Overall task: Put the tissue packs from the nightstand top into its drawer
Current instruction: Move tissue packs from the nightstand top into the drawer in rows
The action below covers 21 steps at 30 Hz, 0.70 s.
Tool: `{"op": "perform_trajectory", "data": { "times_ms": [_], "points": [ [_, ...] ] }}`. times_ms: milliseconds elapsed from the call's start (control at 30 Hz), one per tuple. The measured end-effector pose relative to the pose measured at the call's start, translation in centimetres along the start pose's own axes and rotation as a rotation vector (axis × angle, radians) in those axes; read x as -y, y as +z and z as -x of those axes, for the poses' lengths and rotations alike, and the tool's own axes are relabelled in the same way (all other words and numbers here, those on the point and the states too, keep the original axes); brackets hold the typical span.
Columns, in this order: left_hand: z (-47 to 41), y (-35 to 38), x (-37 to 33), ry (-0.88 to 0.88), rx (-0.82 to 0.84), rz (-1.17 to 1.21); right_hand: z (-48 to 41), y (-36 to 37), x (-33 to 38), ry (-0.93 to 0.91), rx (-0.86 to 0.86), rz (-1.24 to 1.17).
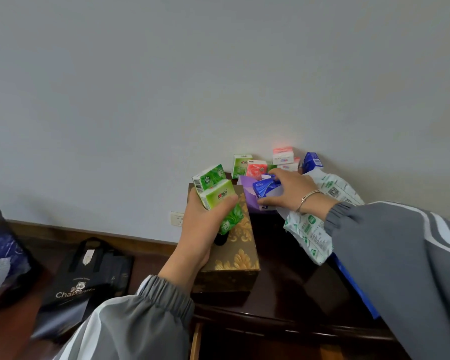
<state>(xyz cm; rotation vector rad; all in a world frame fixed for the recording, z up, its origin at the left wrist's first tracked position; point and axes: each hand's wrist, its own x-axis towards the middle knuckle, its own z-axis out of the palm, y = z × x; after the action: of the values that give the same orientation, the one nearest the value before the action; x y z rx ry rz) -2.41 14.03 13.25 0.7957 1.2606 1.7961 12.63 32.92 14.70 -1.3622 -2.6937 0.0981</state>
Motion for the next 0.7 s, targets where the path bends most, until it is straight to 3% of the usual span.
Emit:
{"op": "perform_trajectory", "data": {
  "times_ms": [200, 300, 433, 500, 600, 700],
  "points": [
    [0.0, 0.0, 0.0, 0.001, 0.003, 0.013, -0.9, 2.1, 0.9, 0.055, 0.019, 0.079],
    [0.0, -0.1, 0.1, 0.002, 0.006, -0.001, -1.0, 1.7, 0.7, 0.117, -0.091, -0.168],
    [-0.2, -0.2, 0.3, 0.002, 0.006, -0.016, -1.3, 0.0, 0.1, 0.222, -0.458, -0.789],
    [-0.2, -0.2, 0.4, 0.004, 0.008, -0.023, -1.5, -1.0, -0.4, 0.281, -0.539, -1.041],
    [-0.2, -0.3, 0.5, 0.001, 0.008, -0.025, -1.8, -1.7, -0.8, 0.279, -0.454, -1.14],
    [-0.3, -0.3, 0.6, 0.005, 0.01, -0.022, -1.9, -2.4, -0.7, 0.116, -0.567, -1.038]
  ]
}}
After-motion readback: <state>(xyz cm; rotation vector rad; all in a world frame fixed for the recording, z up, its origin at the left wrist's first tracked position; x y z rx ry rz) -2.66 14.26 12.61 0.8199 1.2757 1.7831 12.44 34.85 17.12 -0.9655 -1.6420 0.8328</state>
